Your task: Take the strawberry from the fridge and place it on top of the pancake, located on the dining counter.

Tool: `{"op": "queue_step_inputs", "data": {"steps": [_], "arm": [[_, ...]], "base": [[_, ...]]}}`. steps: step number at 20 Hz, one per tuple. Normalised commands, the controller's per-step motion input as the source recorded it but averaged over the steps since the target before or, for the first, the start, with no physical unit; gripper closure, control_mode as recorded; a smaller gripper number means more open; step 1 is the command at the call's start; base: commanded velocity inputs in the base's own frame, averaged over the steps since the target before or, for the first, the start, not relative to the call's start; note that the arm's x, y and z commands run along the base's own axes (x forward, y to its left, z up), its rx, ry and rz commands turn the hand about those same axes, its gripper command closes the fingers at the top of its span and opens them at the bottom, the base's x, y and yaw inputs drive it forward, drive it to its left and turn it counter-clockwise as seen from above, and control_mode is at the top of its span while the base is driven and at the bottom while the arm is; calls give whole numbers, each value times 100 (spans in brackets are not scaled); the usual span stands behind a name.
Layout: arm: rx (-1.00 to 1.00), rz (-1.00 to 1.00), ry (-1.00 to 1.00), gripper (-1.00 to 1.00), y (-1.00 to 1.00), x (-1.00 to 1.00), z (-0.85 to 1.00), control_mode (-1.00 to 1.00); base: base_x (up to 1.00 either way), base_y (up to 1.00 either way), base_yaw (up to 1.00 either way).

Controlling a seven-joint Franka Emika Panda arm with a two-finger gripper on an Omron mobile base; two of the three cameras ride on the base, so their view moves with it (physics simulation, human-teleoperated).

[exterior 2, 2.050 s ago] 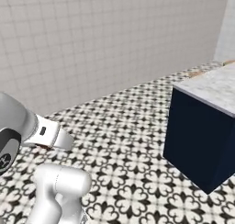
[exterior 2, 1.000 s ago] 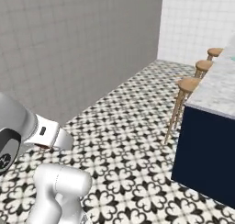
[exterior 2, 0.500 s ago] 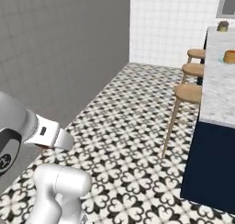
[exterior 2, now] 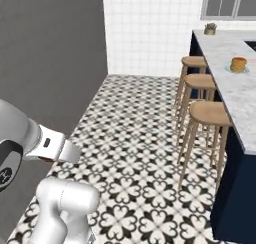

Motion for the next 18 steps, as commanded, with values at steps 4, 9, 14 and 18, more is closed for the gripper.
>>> {"op": "queue_step_inputs", "data": {"steps": [4,9,14,18], "arm": [[0,0,0,100,0,0,0,100],[0,0,0,100,0,0,0,100],[0,0,0,100,0,0,0,100],[0,0,0,100,0,0,0,100]], "base": [[100,86,-42],[100,80,-41],[100,76,-41],[100,74,-41]]}}
